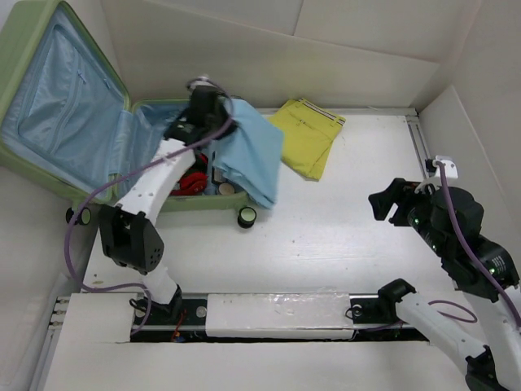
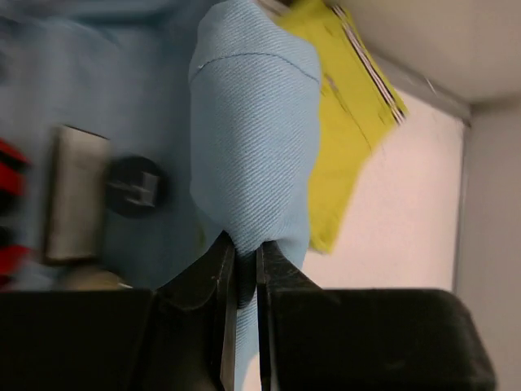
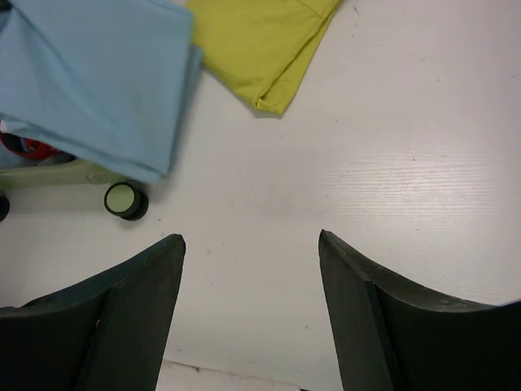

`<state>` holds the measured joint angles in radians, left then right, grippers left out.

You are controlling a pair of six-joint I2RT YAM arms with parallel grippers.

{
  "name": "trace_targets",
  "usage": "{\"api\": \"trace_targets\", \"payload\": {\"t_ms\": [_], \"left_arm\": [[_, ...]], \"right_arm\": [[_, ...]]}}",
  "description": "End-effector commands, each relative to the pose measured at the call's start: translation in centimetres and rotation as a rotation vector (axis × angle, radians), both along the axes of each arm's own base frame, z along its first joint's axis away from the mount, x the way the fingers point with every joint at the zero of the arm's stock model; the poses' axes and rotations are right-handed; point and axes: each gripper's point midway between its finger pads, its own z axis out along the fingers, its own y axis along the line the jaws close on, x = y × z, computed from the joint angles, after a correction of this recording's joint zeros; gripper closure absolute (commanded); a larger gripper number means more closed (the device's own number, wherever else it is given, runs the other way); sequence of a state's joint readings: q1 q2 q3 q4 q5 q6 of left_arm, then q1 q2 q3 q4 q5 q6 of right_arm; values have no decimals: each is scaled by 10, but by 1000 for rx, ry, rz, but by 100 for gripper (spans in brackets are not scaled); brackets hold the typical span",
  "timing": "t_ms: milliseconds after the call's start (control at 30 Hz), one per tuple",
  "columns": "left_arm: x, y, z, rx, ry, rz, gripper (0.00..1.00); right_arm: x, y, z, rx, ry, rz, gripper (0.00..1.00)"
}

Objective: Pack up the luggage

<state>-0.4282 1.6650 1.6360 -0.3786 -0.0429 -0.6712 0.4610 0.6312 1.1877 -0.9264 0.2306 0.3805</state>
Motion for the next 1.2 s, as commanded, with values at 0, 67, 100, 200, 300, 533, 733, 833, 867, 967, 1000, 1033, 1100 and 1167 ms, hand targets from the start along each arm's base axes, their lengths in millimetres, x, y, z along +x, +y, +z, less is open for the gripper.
{"api": "trace_targets", "payload": {"t_ms": [0,67,100,200,300,533,733,833,867,967,1000,1033,1100,1167], "left_arm": [[37,81,35,25,-138,73,100],[60,135,30,32,-133,156,100],[64,149,24,23,-119,170,100],[74,205,12,14,-95,259,100],[73,245,-7,36,-50,324,100],[53,323,-37,102,50,544,100],[53,322,-20,70,42,540,45],[49,279,30,29,-115,482,27],[43,238,60,11,-192,413,23],[36,164,95,-18,-269,305,13],[34,106,87,-34,-244,201,13],[34,78,85,-42,-238,160,13],[28,-10,58,-81,-160,31,13],[27,-57,30,-85,-89,-8,13]], "right_arm": [[6,3,20,18,-72,5,27],[7,6,14,12,-54,15,27],[7,6,14,12,-54,15,27],[7,8,11,12,-44,25,27],[8,8,7,8,-36,25,27],[9,9,-5,-6,-8,25,27],[10,9,-9,-10,0,25,27],[13,11,-17,-22,25,26,26],[13,11,-17,-22,25,26,24],[18,13,-23,-33,45,26,24],[19,12,-23,-36,44,17,24],[20,12,-21,-32,36,17,24],[20,13,-21,-22,38,13,24],[20,11,-16,-12,27,0,26]]}}
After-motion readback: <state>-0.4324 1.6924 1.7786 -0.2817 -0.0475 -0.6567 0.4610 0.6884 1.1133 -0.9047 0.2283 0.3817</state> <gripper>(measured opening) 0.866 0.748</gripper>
